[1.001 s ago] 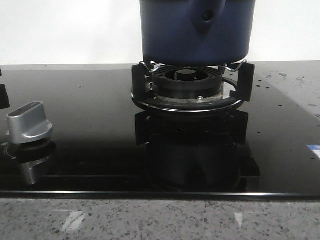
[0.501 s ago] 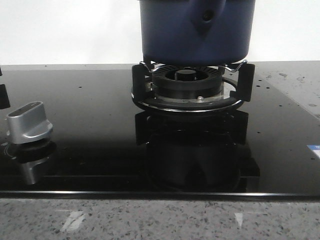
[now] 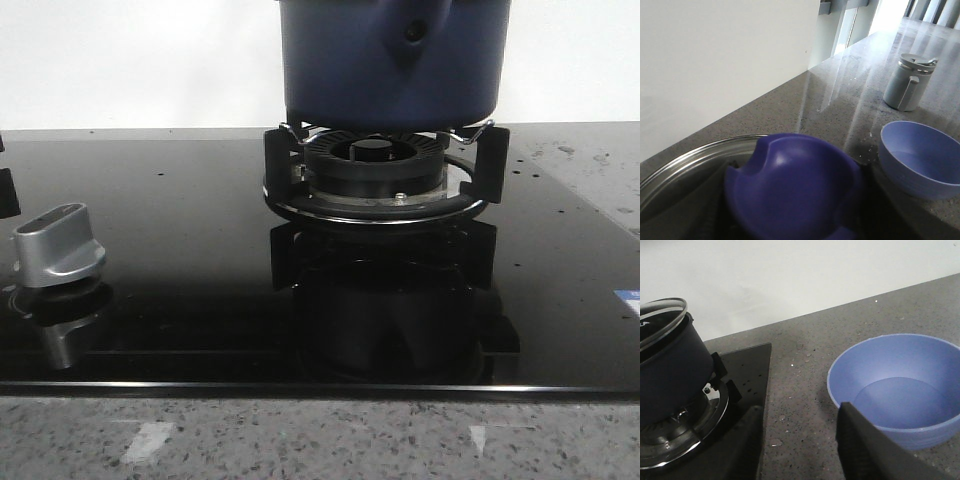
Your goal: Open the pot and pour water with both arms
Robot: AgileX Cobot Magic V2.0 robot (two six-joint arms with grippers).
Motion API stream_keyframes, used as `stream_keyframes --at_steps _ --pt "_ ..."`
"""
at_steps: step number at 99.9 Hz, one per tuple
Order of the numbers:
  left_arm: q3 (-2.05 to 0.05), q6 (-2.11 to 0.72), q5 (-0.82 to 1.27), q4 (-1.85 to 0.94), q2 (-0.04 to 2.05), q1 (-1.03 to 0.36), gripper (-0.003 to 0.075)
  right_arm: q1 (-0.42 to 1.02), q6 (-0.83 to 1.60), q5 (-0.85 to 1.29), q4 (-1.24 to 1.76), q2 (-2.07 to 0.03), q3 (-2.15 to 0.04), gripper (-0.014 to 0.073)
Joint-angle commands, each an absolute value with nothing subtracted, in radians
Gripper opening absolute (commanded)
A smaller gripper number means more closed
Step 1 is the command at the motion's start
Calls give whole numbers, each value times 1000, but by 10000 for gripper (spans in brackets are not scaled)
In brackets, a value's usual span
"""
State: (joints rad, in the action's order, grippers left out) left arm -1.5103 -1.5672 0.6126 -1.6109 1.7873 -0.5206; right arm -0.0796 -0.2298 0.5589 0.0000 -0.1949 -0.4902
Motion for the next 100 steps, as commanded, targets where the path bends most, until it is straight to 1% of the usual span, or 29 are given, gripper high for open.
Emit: stream_keyframes --at_steps 1,18,36,50,82,100 --pt "-1553 -1566 641 -1670 1718 -504 229 -84 -219 485 0 -218 -525 311" --pt "-1553 -1566 677 -1670 1699 -455 237 -84 -219 485 0 -218 -525 311" --pt "-1553 -1561 798 -1670 1686 -379 309 -84 -219 485 0 -218 -525 311" --pt "-1553 -1557 870 -1660 1680 -322 311 -84 -219 485 0 -218 -525 311" --pt "-1553 -1468 912 -1479 1635 -244 311 -84 -219 477 0 -218 -525 311" --pt "-1553 -1452 947 -1453 1601 -211 317 -84 -219 477 0 -218 -525 311"
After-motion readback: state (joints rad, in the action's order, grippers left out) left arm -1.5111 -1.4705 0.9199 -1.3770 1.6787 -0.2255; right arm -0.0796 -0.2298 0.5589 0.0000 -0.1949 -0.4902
